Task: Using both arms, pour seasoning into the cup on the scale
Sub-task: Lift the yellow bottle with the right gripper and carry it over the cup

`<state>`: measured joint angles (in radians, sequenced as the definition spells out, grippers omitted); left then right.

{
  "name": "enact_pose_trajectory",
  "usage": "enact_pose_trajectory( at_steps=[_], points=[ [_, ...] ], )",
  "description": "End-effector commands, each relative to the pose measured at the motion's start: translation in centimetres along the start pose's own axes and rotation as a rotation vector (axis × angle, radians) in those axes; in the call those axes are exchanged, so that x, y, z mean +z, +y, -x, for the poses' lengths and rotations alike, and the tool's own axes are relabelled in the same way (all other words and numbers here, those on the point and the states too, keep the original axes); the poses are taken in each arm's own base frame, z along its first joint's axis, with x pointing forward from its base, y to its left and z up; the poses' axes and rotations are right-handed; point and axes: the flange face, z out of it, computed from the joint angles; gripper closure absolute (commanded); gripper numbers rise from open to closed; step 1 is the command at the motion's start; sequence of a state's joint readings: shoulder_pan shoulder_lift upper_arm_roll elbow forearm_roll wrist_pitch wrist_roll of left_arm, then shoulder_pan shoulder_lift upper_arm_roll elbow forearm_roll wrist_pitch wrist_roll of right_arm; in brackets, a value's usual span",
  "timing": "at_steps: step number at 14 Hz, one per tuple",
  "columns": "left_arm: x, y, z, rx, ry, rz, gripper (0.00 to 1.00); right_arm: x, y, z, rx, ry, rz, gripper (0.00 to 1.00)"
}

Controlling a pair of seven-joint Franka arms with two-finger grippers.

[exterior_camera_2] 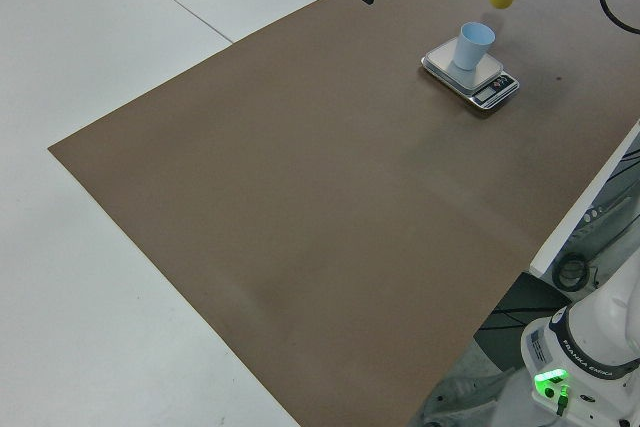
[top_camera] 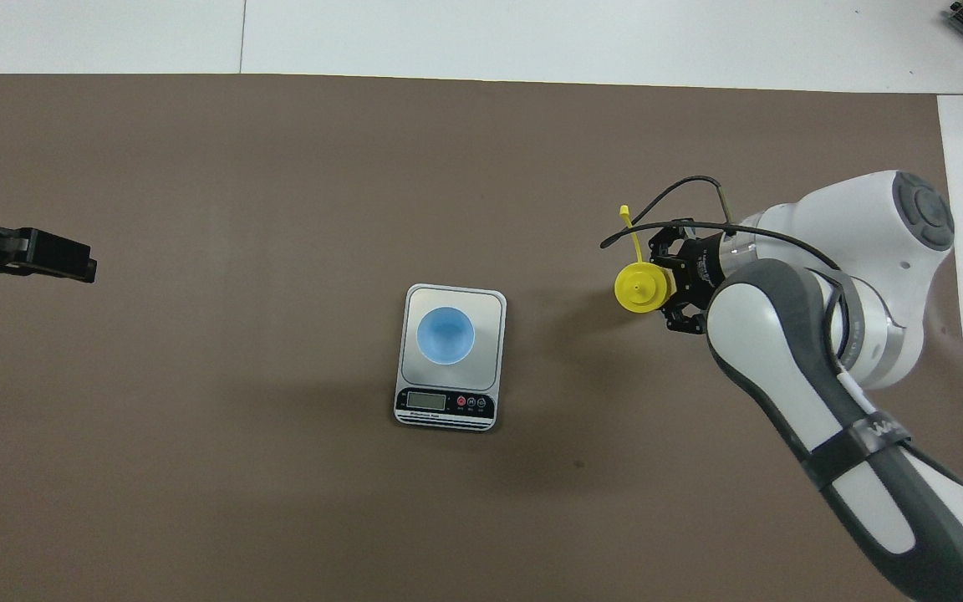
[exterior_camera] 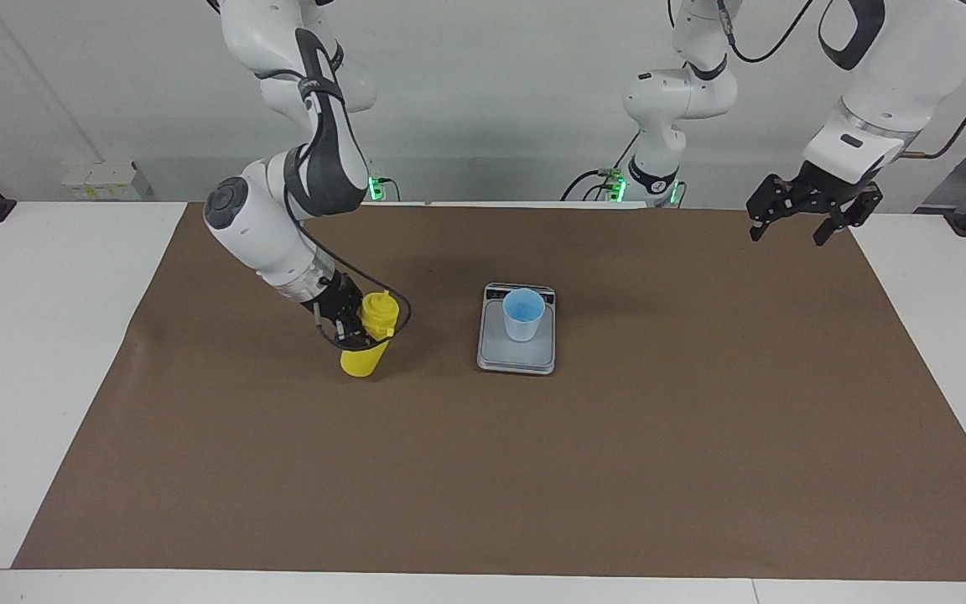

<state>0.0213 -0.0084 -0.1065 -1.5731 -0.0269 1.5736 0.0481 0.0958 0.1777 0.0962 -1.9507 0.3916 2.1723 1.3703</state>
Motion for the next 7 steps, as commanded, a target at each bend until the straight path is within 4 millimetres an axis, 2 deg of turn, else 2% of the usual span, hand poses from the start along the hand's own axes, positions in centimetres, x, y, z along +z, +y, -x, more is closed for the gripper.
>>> enact_pose_trajectory(
  at_steps=[1, 3, 5, 7],
  points=[
    [0.0, -0.3, 0.4, 0.011, -0.007, 0.006, 0.00, 0.0, -1.2, 3.9, 0.034, 0.036, -0.052, 1.00],
    [0.2, -0.3, 0.5, 0.009, -0.010, 0.006, 0.00, 0.2, -1.7, 7.2, 0.014, 0.126, -0.066, 1.00],
    [0.1, -0.3, 0.5, 0.009, -0.007, 0.006, 0.00, -0.5, -2.8, 10.1, 0.014, 0.210, -0.108, 1.00],
    [0.1, -0.2, 0.5, 0.011, -0.008, 0.006, 0.00, 0.1, -3.2, 13.6, -0.066, 0.314, -0.130, 1.00]
  ],
)
